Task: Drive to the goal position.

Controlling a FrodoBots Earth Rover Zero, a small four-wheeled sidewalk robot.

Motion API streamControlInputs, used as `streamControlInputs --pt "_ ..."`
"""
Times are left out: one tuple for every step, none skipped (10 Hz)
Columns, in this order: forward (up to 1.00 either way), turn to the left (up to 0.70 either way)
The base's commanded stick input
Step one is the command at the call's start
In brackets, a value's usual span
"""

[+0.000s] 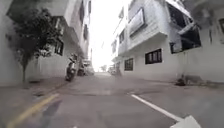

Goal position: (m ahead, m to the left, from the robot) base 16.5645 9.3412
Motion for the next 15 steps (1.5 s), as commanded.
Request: streamControlInputs --pt "1.00 0.00" --pt "1.00 0.00" --pt "1.00 0.00" --pt "1.00 0.00" --pt "1.00 0.00" --pt "1.00 0.00" --pt "1.00 0.00" --pt "1.00 0.00" --pt "1.00 0.00" --pt "1.00 0.00" --pt "1.00 0.00" --pt "1.00 0.00" --pt "1.00 0.00" --pt "1.00 0.00" --pt "1.00 0.00"
